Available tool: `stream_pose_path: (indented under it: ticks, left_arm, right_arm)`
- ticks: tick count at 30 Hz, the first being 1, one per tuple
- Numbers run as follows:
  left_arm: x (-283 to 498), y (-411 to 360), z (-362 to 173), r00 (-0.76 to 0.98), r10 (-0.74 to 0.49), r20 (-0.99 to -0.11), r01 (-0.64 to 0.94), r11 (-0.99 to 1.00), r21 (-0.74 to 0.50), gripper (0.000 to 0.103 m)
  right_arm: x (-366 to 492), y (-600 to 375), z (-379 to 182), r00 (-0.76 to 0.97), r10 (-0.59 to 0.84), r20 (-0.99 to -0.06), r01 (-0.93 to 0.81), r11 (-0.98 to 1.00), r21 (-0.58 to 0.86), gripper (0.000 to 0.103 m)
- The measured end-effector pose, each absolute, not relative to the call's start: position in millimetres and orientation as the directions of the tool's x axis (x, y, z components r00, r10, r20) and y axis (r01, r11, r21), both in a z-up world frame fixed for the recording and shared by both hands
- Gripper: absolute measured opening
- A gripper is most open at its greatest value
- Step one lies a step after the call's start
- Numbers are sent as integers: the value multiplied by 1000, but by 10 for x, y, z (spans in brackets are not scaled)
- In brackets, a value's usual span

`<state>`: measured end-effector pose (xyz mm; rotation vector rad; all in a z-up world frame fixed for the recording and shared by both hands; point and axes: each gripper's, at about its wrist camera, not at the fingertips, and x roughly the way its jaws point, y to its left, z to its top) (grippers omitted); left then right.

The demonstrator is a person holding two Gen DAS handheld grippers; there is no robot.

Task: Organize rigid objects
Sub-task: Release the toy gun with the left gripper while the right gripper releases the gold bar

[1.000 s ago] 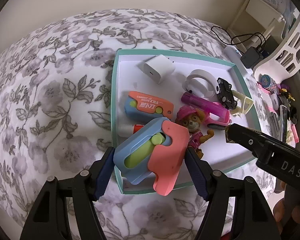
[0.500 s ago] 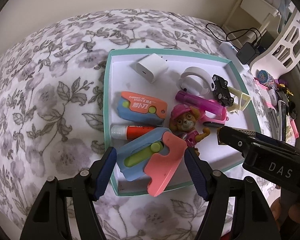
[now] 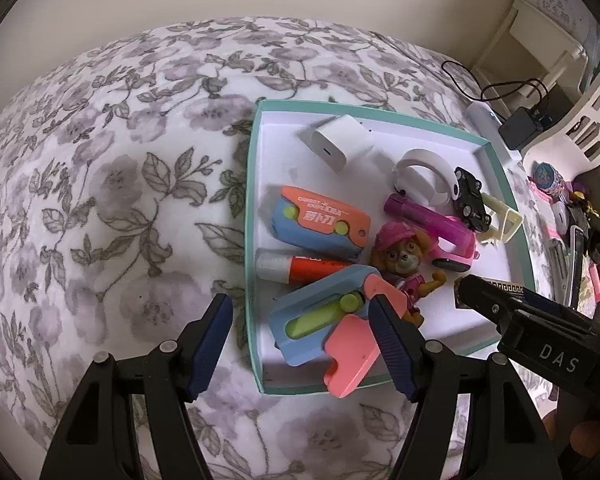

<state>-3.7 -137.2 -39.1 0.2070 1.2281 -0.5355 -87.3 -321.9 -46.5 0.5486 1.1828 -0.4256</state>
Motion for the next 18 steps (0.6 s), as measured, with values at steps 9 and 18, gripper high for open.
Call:
stream_pose_path:
  ticks: [9,18]
  left_arm:
    - [36,-1275,-377,264,-256,-930,451,885,-116,72]
    - [161,-1110,-429,286,-209,-935,376,922,-90,92]
  right_arm:
    - [-884,-3218,-438,333,-51,-942,576,801,160,86]
    - [-858,-3164,-416,346,-75,-935,554,821,139,103]
